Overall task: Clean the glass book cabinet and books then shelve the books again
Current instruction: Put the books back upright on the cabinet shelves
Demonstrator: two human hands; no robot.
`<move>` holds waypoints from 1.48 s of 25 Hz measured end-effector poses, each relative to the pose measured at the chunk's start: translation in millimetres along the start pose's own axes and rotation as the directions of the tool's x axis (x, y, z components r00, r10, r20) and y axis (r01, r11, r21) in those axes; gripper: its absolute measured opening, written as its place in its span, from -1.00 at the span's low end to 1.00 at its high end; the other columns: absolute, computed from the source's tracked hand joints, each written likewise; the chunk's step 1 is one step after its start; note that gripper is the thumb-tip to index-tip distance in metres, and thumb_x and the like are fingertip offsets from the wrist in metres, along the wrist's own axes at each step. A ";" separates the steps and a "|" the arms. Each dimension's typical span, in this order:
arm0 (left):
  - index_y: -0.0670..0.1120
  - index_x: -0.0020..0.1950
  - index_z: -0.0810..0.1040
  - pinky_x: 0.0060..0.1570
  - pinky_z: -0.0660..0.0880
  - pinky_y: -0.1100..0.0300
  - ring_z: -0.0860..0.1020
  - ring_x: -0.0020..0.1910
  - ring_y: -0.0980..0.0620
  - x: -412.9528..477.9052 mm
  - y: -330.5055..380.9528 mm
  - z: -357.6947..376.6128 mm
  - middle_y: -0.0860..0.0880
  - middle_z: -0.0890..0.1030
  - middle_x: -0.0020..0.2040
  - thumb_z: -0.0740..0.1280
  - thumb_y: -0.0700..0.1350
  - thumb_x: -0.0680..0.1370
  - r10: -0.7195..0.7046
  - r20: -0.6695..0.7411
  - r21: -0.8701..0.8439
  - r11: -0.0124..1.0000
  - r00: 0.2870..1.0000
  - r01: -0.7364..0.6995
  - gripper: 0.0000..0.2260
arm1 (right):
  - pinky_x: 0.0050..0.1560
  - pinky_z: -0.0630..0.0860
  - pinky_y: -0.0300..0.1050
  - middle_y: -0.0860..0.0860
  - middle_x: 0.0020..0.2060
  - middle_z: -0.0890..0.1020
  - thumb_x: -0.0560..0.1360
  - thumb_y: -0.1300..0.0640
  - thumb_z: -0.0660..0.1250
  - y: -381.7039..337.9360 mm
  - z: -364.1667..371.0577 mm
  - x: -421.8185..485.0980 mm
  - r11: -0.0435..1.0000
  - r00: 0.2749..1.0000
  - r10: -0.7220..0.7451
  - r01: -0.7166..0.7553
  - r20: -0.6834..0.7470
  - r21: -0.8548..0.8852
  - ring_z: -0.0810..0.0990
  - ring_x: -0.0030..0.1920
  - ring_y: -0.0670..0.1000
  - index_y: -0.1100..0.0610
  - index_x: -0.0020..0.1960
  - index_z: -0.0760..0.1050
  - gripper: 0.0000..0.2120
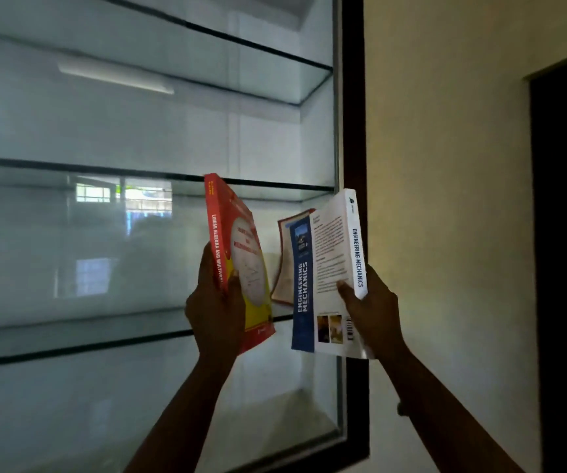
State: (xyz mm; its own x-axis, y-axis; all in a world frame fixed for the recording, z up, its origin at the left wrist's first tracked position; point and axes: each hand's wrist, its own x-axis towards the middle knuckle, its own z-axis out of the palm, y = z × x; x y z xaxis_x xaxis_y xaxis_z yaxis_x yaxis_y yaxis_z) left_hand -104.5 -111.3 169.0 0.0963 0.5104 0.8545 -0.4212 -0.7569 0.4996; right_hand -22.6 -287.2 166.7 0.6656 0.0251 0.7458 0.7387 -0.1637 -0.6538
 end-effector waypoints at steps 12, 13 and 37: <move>-0.24 0.42 0.30 -0.09 0.49 0.13 0.54 -0.14 0.04 33.3 -81.8 106.8 -0.21 0.63 0.05 0.10 0.25 0.49 0.103 -0.133 0.152 0.985 0.986 -0.082 -0.31 | 0.08 0.55 0.02 0.22 0.18 0.55 0.49 0.19 0.35 127.1 147.4 125.2 0.983 0.997 -0.017 0.031 -0.081 0.180 0.56 0.15 0.18 0.25 0.33 0.38 -0.56; -0.24 0.42 0.31 -0.08 0.49 0.13 0.54 -0.13 0.05 37.1 -87.1 112.6 -0.20 0.63 0.05 0.11 0.18 0.49 0.103 -0.124 0.177 0.981 0.987 -0.080 -0.36 | 0.06 0.56 0.07 0.24 0.16 0.56 0.47 0.20 0.37 134.1 157.5 129.6 0.983 0.995 -0.008 0.026 -0.098 0.182 0.57 0.13 0.20 0.26 0.32 0.40 -0.56; -0.10 0.53 0.03 0.34 0.32 0.28 0.25 0.43 0.19 17.5 -176.9 236.3 -0.09 0.21 0.49 0.12 -0.05 0.64 -0.020 0.371 -0.262 0.957 0.929 0.125 -0.50 | 0.32 0.33 0.20 0.06 0.42 0.31 0.55 0.01 0.01 144.5 171.8 157.8 0.900 0.890 -0.427 0.401 -0.162 -0.167 0.24 0.43 0.10 0.14 0.45 0.22 -0.50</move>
State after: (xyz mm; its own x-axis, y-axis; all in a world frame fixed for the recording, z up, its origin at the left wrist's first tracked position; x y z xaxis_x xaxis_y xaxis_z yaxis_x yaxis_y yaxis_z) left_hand 184.8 -64.9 129.1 0.4320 0.3376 0.8363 -0.6272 -0.5538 0.5476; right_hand 207.4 -137.4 168.0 0.2600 -0.0672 0.9633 0.9147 -0.3025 -0.2680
